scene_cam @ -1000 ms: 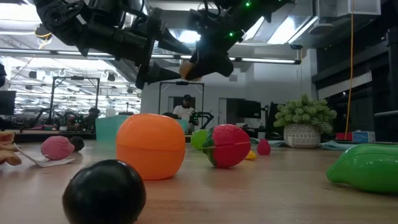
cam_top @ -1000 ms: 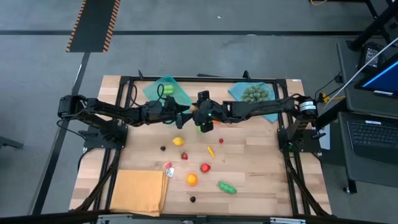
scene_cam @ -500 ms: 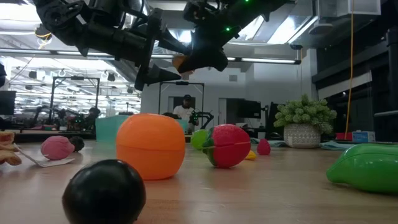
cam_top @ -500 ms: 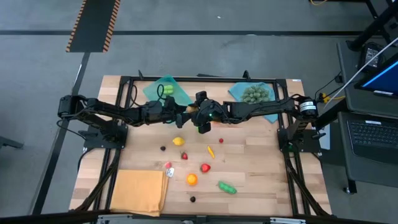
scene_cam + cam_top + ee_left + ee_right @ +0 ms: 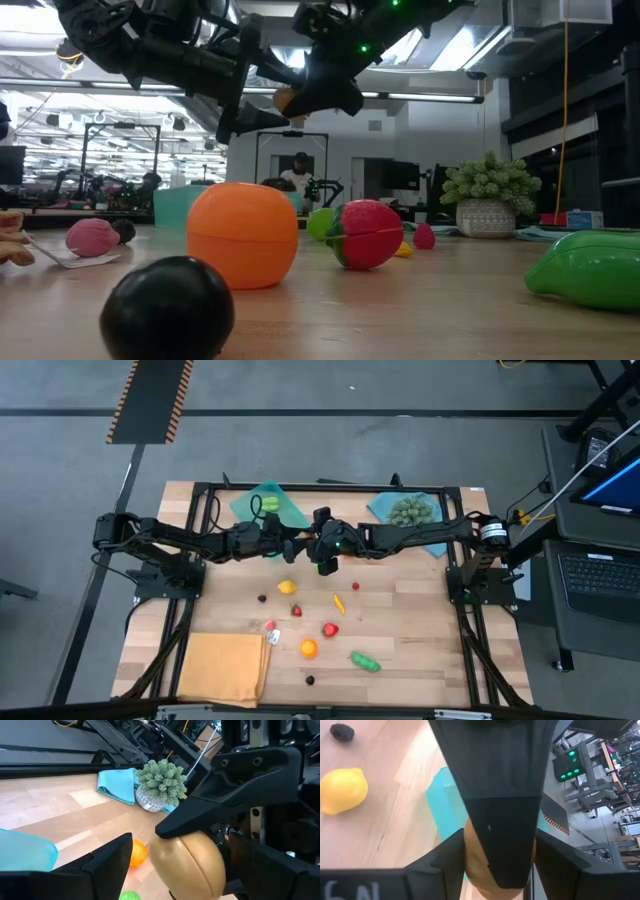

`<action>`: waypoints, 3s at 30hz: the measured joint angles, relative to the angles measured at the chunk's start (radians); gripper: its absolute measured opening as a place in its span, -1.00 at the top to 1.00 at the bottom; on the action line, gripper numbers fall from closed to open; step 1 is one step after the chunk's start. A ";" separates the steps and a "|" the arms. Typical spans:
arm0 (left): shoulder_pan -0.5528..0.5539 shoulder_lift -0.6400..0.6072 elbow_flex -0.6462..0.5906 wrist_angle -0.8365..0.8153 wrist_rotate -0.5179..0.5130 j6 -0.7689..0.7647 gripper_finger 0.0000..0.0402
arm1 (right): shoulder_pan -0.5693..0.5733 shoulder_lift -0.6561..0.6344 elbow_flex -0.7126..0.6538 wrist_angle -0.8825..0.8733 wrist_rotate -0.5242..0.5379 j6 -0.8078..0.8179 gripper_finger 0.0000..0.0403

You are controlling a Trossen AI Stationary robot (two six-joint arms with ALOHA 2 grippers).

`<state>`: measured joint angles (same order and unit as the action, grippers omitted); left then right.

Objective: Pick and placing Produce into tupperware
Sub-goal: Put the brown potato into the blue bin

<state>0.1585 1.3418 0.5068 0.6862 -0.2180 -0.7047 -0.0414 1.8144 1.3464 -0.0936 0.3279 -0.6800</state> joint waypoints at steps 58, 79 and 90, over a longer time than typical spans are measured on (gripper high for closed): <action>0.005 0.025 0.000 0.008 0.026 0.075 0.13 | 0.000 0.025 0.001 0.048 0.027 -0.006 -0.46; 0.049 -0.118 0.000 -0.113 0.085 0.265 0.13 | -0.070 -0.056 0.000 -0.243 0.072 0.288 -0.48; 0.096 -0.356 -0.001 -0.333 0.074 0.419 0.13 | -0.074 -0.381 -0.328 -0.048 0.036 0.447 -0.48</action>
<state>0.2548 0.9857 0.5060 0.3532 -0.1440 -0.2860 -0.1154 1.4334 1.0186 -0.1421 0.3637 -0.2328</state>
